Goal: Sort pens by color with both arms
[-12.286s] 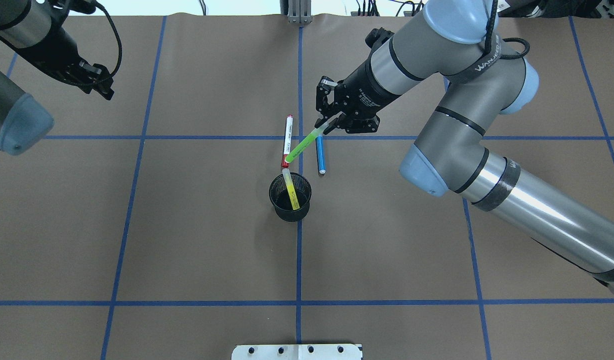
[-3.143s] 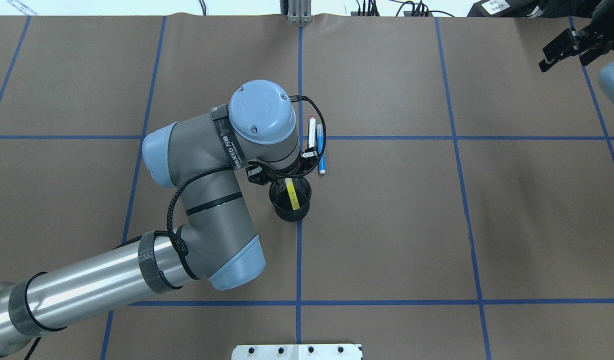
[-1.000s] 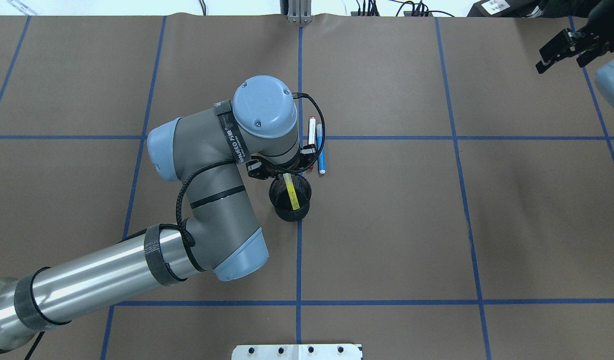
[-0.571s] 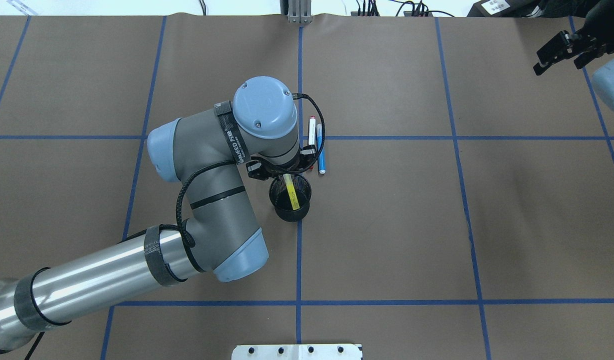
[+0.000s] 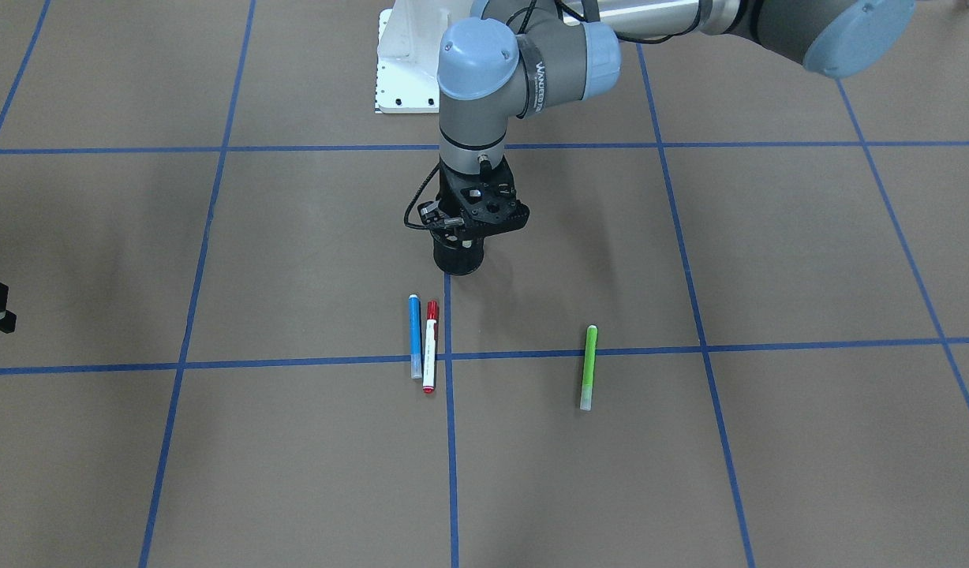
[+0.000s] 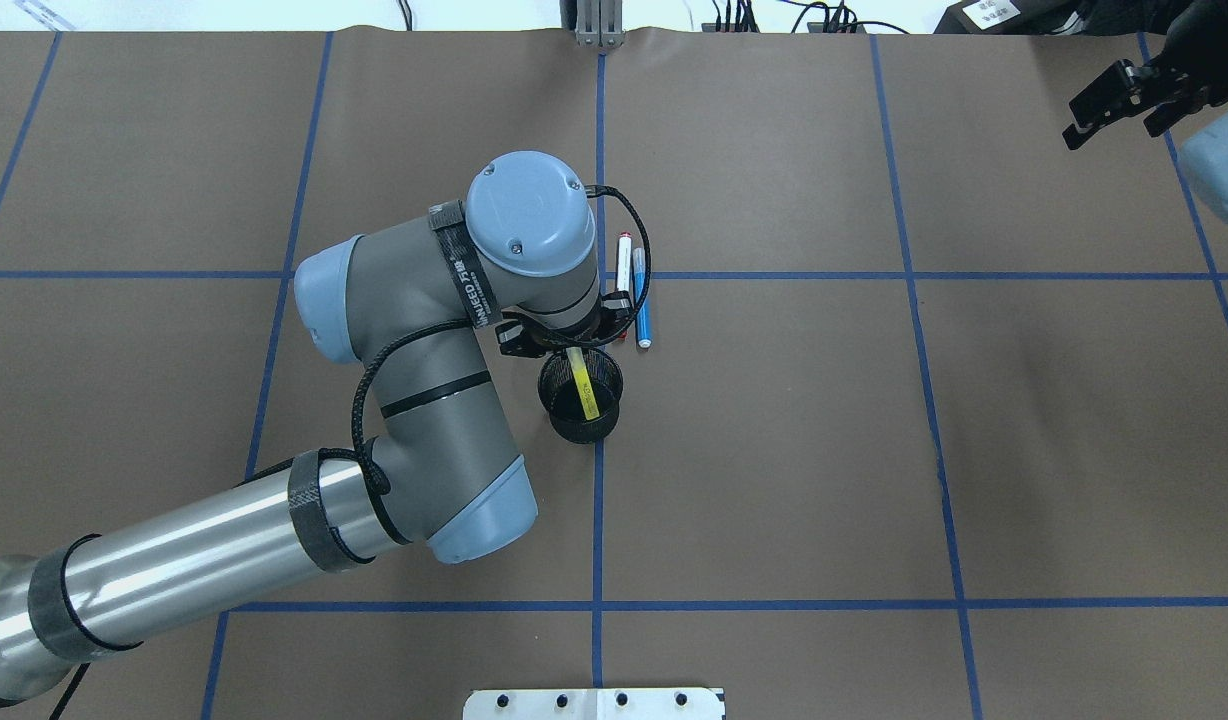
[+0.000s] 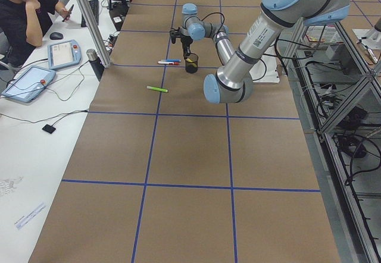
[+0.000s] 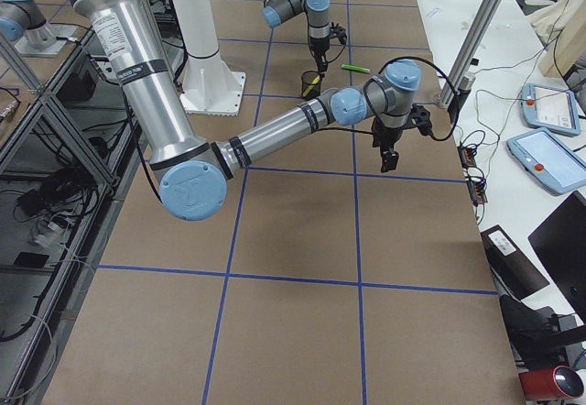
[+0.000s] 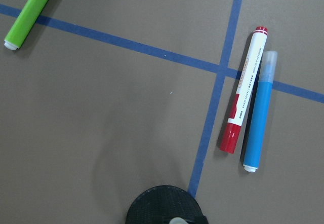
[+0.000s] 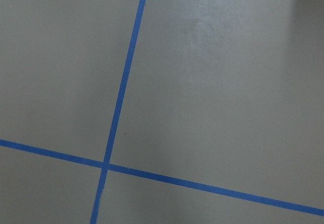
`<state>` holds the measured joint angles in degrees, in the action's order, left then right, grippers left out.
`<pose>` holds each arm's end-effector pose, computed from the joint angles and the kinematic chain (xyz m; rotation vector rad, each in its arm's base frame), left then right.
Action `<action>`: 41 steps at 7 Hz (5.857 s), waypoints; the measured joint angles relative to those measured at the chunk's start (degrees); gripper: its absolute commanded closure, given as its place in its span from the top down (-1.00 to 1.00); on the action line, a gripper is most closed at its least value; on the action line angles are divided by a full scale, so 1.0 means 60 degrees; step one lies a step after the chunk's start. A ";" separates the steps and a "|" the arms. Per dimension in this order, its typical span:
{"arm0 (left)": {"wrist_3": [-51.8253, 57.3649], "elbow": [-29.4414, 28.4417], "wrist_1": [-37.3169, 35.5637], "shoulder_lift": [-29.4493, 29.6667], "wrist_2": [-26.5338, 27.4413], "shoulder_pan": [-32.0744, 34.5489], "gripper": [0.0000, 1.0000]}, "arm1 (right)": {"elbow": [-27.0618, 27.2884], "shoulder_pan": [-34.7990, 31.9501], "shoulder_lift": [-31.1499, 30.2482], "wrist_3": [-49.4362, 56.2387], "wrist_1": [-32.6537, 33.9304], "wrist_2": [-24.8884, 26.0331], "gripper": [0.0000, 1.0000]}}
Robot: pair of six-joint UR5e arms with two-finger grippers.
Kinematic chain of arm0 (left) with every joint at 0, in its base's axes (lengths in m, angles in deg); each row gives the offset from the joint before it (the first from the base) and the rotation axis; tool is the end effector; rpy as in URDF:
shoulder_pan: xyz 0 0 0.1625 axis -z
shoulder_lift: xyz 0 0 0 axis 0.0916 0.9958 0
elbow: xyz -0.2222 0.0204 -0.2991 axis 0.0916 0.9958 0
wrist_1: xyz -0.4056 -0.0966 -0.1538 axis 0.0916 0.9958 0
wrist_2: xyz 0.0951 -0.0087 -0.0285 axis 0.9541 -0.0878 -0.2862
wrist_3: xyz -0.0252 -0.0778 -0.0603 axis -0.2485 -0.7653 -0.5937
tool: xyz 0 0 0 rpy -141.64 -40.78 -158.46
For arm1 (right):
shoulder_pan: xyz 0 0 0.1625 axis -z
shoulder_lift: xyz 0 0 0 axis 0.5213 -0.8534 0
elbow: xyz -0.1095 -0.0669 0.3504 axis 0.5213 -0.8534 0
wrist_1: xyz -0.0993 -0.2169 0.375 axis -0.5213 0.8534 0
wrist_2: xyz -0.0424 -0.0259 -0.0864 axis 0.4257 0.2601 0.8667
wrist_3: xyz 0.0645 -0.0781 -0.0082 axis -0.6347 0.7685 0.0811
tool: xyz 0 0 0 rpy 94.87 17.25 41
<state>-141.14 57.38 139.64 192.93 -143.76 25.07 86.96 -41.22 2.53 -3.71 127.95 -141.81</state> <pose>0.5523 -0.4461 0.0789 0.0054 0.8501 -0.2984 -0.1294 -0.6308 0.3454 0.1346 -0.8046 -0.1622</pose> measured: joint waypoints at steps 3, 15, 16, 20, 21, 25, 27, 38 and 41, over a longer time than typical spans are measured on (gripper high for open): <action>0.0000 0.0025 -0.0001 0.0004 -0.0007 -0.0001 -1.00 | 0.0000 0.0006 0.0005 0.0000 0.0006 0.0000 0.98; 0.3278 0.1697 -0.2007 -0.0041 -0.2059 0.3295 -1.00 | 0.0070 -0.0008 -0.0022 -0.0053 0.0014 0.0000 0.98; 0.4019 0.1133 -0.1894 -0.0029 -0.2226 0.3859 -1.00 | 0.0083 -0.0008 -0.0016 -0.0069 0.0010 0.0000 0.98; 0.5893 -0.2638 0.1058 0.0104 -0.2309 0.4829 -1.00 | 0.0129 0.0006 -0.0006 -0.0088 0.0020 0.0000 0.98; 0.6022 -0.3239 0.1446 0.0212 -0.2281 0.4847 -1.00 | 0.0132 0.0011 -0.0001 -0.0088 0.0021 0.0000 0.98; 0.6072 -0.3979 0.1898 0.0300 -0.2184 0.4316 -1.00 | 0.0125 0.0060 0.0000 -0.0088 0.0021 0.0000 0.98; 0.5792 -0.4006 0.2050 0.0254 -0.2004 0.3825 -1.00 | 0.0120 0.0113 0.0002 -0.0088 0.0021 0.0000 0.98; 0.4552 -0.3734 0.2161 0.0668 -0.1963 0.3056 -1.00 | 0.0066 0.0212 0.0012 -0.0088 0.0021 0.0000 0.98; 0.4231 -0.3342 0.2238 0.0590 -0.2021 0.2916 -1.00 | 0.0051 0.0222 0.0009 -0.0088 0.0021 0.0000 0.98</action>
<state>-115.76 37.33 153.07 196.46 -155.88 42.57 87.27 -39.88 2.58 -4.24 128.07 -141.81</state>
